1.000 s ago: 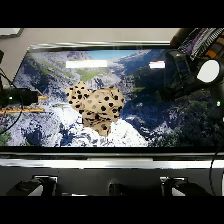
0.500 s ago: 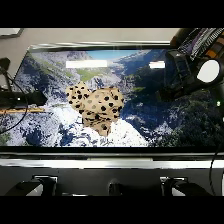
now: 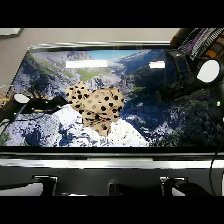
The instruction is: Fold the clothes and pants, and hang the long-sleeved shirts on hangers.
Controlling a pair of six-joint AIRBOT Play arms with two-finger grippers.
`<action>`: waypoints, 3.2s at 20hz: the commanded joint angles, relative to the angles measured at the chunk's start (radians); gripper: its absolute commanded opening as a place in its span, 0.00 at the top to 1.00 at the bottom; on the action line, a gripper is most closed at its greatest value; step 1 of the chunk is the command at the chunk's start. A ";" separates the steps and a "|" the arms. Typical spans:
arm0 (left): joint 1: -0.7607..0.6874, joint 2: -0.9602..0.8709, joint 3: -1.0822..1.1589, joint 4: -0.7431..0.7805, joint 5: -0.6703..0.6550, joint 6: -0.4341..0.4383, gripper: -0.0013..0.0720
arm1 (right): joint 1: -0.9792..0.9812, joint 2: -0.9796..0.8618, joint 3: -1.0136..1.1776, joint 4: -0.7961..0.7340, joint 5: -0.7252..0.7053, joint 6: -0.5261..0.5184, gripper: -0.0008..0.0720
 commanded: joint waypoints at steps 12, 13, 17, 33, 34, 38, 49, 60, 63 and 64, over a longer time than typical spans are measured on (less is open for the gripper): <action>-0.052 -0.215 0.085 -0.202 0.045 0.074 0.95 | 0.001 -0.009 -0.003 0.080 0.002 0.142 0.62; -0.052 -0.215 0.085 -0.202 0.040 0.075 0.95 | 0.001 -0.019 -0.022 0.107 0.014 0.233 0.21; -0.052 -0.215 0.085 -0.202 0.036 0.074 0.95 | 0.076 -0.056 -0.342 0.460 -0.128 0.236 0.04; -0.051 -0.214 0.085 -0.201 0.020 0.075 0.95 | 0.423 -0.366 -0.524 0.927 -0.768 0.138 0.53; -0.051 -0.208 0.085 -0.201 0.020 0.075 0.95 | 0.421 -0.364 -0.518 0.927 -0.752 0.137 0.92; -0.034 -0.099 0.146 -0.098 0.000 0.074 0.95 | 0.348 -0.245 -0.410 0.784 -0.657 0.136 0.94; 0.023 0.521 0.534 -0.032 -0.027 0.074 0.95 | 0.023 0.300 0.248 0.389 -0.373 0.245 0.94; 0.023 0.838 0.517 -0.031 0.017 0.074 0.95 | 0.023 0.522 0.276 0.313 -0.476 0.338 0.94; 0.023 0.794 0.436 -0.032 0.016 0.027 0.95 | 0.023 0.381 0.276 0.200 -0.534 0.351 0.94; 0.023 0.771 0.397 -0.032 0.017 0.020 0.95 | 0.023 0.307 0.276 0.183 -0.558 0.354 0.94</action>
